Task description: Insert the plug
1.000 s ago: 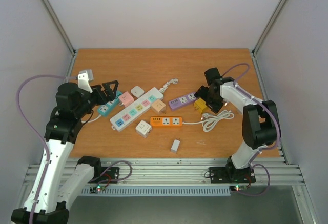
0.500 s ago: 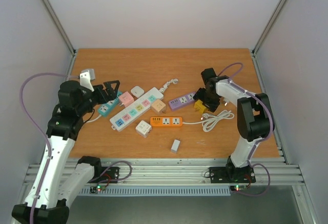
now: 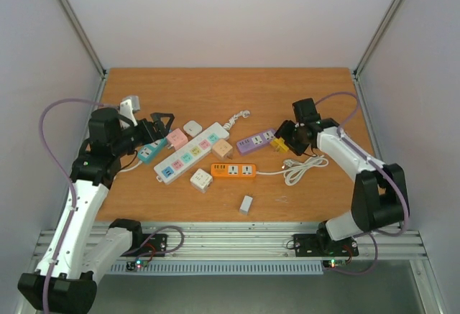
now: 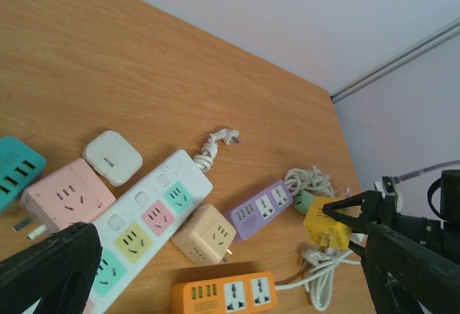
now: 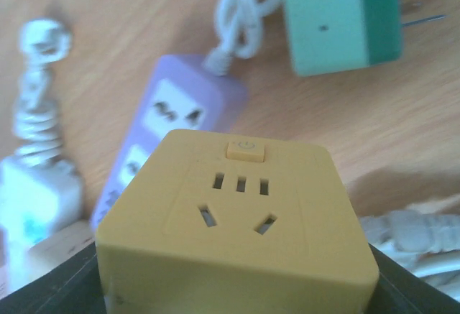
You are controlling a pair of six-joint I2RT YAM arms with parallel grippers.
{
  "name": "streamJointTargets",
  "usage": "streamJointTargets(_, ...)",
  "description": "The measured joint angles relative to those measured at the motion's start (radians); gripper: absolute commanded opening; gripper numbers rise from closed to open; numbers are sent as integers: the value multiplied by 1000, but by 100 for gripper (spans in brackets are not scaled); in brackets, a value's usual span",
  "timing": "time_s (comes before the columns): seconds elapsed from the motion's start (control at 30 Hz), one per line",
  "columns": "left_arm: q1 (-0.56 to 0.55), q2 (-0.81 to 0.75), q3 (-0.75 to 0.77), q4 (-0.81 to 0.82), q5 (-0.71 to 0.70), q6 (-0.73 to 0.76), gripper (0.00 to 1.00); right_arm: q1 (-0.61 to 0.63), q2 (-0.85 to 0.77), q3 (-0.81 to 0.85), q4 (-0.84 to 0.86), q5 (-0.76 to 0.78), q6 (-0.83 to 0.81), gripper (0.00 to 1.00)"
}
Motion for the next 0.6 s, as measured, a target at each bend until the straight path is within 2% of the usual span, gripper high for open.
streamJointTargets(0.37,-111,-44,-26,44,55,-240,99,15,-289,-158,302,-386,26,63)
streamJointTargets(0.6,-235,66,-54,160,123,-379,99,56,-398,-235,569,-554,180,62)
